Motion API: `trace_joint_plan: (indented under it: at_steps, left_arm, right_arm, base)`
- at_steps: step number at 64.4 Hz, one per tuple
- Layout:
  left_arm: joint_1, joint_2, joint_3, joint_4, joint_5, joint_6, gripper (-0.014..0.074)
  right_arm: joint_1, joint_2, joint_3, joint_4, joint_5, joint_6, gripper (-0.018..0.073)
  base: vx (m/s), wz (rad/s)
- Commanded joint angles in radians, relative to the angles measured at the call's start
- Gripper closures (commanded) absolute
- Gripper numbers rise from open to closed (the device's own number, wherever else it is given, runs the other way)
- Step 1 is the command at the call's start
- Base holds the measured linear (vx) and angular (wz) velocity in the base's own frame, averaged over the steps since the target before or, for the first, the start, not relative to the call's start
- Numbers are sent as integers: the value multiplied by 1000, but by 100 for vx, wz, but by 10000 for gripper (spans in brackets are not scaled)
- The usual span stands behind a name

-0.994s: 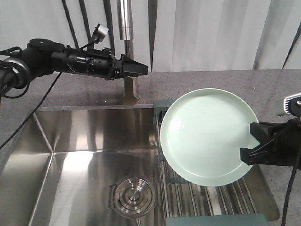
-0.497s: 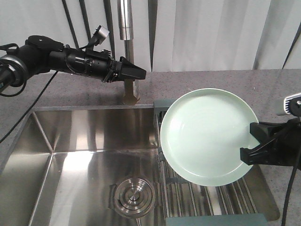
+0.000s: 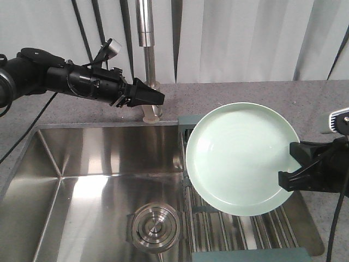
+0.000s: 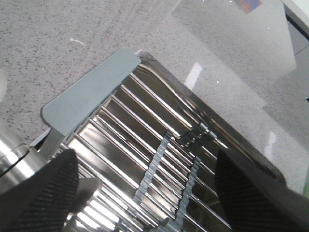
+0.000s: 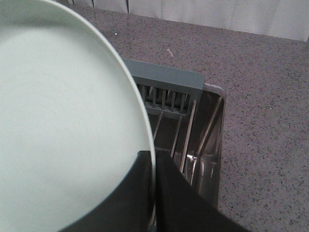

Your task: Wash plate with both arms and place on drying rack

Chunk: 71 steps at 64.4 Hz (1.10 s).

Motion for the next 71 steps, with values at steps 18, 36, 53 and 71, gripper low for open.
trace_joint_plan:
  at_steps: [18,36,53,71]
  left_arm:
    - [-7,-132,22,-83,129,26,41]
    - [-7,-245,41,-51,129,40,41]
    - [98,-360,219,-33,129,70,41]
    - [282,-516,482,-112,129,172,41]
  right_arm:
    - [-3,-15,-26,3,-75,-7,564]
    - [-3,-15,-26,3,-75,-7,564]
    - [-3,-15,-26,3,-75,-7,564]
    - [-3,-15,-26,3,-75,-7,564]
  base:
    - [0,0]
    - [0,0]
    - [0,0]
    - [0,0]
